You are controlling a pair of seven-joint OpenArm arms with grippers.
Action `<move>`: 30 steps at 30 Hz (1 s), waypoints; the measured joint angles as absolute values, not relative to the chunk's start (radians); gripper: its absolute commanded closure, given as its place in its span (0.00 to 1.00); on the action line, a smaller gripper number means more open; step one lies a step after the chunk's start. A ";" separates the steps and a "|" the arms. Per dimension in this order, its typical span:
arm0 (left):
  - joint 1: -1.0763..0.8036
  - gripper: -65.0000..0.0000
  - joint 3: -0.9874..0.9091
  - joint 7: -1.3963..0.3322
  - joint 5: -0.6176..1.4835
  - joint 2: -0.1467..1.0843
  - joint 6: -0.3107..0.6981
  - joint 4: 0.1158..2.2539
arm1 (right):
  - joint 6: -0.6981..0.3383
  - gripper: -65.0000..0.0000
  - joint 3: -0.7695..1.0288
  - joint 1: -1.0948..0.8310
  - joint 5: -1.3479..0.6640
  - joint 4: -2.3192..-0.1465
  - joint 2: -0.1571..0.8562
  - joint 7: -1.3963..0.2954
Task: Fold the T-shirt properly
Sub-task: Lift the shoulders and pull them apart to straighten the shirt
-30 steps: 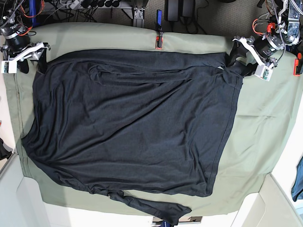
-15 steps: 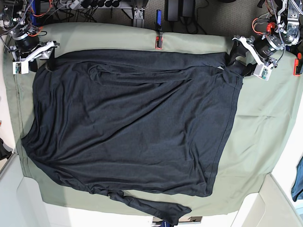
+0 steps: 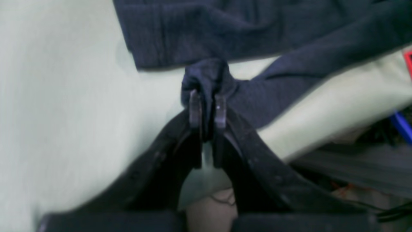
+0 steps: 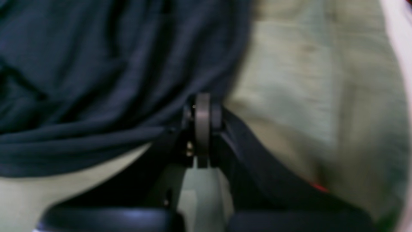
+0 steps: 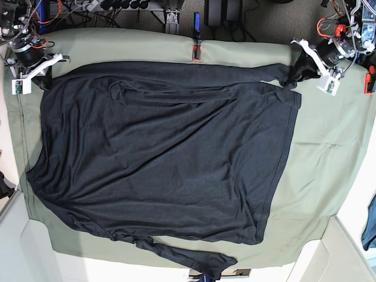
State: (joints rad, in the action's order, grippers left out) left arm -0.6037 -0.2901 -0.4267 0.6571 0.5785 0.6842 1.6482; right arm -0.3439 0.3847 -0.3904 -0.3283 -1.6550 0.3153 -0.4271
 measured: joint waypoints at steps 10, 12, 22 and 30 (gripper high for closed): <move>-0.640 1.00 -0.368 -0.427 0.747 0.579 0.686 1.681 | -0.449 0.42 0.480 -0.393 -0.452 -1.655 0.312 -0.450; -0.640 1.00 -0.368 -0.426 0.754 0.579 0.686 1.681 | -0.448 0.41 0.464 -0.393 -0.452 -1.655 0.313 -0.450; -0.640 1.00 -0.368 -0.468 0.753 0.579 0.686 1.681 | -0.418 0.41 0.371 -0.329 -0.421 -1.608 0.313 -0.473; -0.640 1.00 -0.368 -0.472 0.754 0.579 0.686 1.681 | -0.407 0.51 0.369 -0.288 -0.415 -1.570 0.291 -0.499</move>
State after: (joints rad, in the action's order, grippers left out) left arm -0.6399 -0.3679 -0.4717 0.7536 0.5793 0.6857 1.6810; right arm -0.4068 0.3695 -0.2878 -0.4152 -1.5696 0.2909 -0.4988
